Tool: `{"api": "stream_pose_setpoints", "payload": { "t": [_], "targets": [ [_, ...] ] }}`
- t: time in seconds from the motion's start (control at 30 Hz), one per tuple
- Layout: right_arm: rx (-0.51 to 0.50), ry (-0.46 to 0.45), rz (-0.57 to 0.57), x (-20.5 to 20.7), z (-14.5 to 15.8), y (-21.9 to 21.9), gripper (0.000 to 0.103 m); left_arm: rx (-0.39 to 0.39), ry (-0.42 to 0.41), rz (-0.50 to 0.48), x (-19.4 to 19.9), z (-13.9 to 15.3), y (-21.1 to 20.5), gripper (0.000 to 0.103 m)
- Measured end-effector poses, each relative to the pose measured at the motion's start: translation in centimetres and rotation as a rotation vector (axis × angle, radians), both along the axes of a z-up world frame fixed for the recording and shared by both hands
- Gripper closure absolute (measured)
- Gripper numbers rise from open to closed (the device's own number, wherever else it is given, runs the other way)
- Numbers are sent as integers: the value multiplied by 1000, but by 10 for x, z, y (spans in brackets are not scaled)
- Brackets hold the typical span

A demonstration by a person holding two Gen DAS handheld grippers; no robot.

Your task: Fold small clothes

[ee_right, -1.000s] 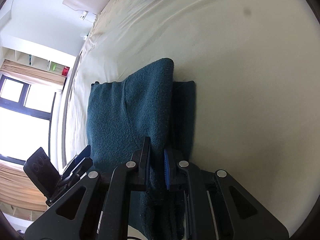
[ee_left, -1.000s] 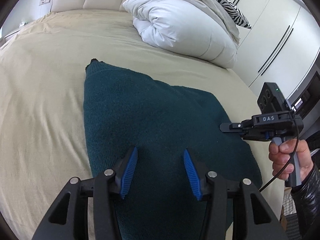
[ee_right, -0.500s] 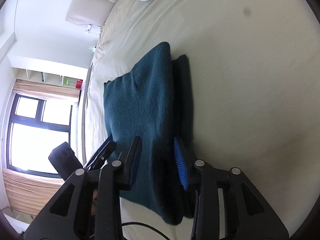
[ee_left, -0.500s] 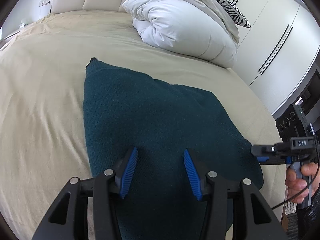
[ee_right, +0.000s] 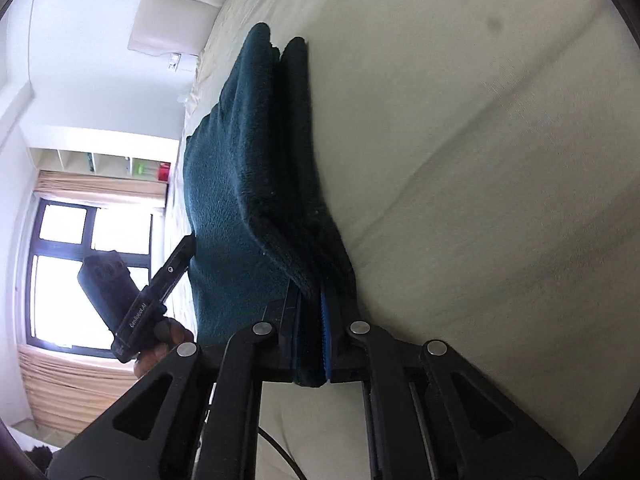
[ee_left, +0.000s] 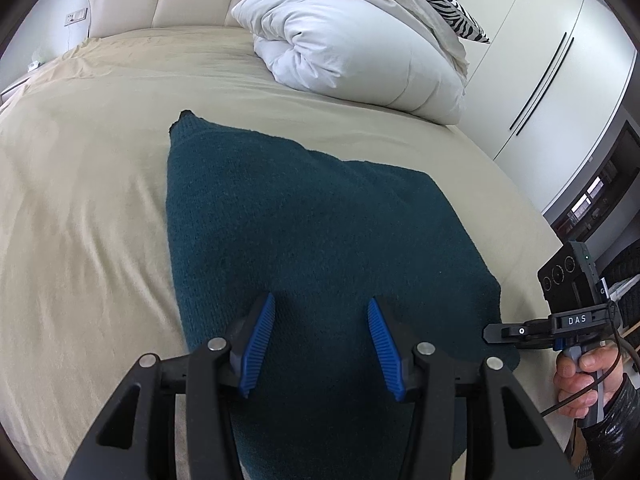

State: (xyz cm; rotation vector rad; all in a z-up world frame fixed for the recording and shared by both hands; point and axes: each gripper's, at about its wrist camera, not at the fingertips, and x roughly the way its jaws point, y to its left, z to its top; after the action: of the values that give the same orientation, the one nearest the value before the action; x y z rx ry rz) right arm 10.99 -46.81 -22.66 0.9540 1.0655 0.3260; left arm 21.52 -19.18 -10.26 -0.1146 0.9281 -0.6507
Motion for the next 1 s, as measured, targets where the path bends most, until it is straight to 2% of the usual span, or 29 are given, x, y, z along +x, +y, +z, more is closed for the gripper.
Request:
{"api": "stream_pose_setpoints", "payload": {
  "t": [0.1, 0.13, 0.17, 0.23, 0.3, 0.37, 0.43, 0.5, 0.57, 0.67, 0.7, 0.73, 0.8, 0.83, 1.0],
  "targets": [
    [-37, 11, 37, -3, 12, 6, 97, 10, -5, 2, 0, 1, -2, 51],
    [-69, 14, 31, -3, 20, 6, 96, 11, -5, 2, 1, 0, -3, 51],
    [-117, 5, 15, -5, 32, 3, 90, 11, -5, 3, 1, 0, -3, 51],
    [-212, -20, -37, -5, 60, -6, 89, 17, -6, 3, 2, 0, -5, 51],
    [-176, -81, -55, 2, 78, -10, 89, 26, -8, 3, 3, 0, -7, 51],
    [-135, -116, -15, 18, 85, 0, 89, 36, -9, 1, 4, 0, -9, 51],
    [-121, -129, 51, 37, 82, 23, 89, 37, -8, -2, 5, 0, -9, 51],
    [-114, -101, 82, 54, 68, 39, 89, 36, -7, -8, 6, 0, -8, 51],
    [-141, -38, 71, 65, 47, 42, 93, 36, -6, -14, 7, -1, -8, 51],
    [-33, -22, -1, 60, 26, 20, 103, 31, -10, -14, 6, -1, -7, 51],
    [-29, -32, -18, 57, 28, 16, 103, 29, -12, -12, 5, -2, -6, 51],
    [-70, -50, -33, 54, 36, 15, 103, 28, -13, -11, 5, -2, -6, 50],
    [-94, -86, -63, 53, 53, 12, 94, 28, -13, -10, 5, -2, -7, 50],
    [-77, -104, -65, 59, 60, 12, 94, 28, -13, -11, 5, -2, -7, 50],
    [-108, -113, 30, 112, 75, 46, 94, 23, -8, -18, 6, -2, -5, 50]
  ]
}}
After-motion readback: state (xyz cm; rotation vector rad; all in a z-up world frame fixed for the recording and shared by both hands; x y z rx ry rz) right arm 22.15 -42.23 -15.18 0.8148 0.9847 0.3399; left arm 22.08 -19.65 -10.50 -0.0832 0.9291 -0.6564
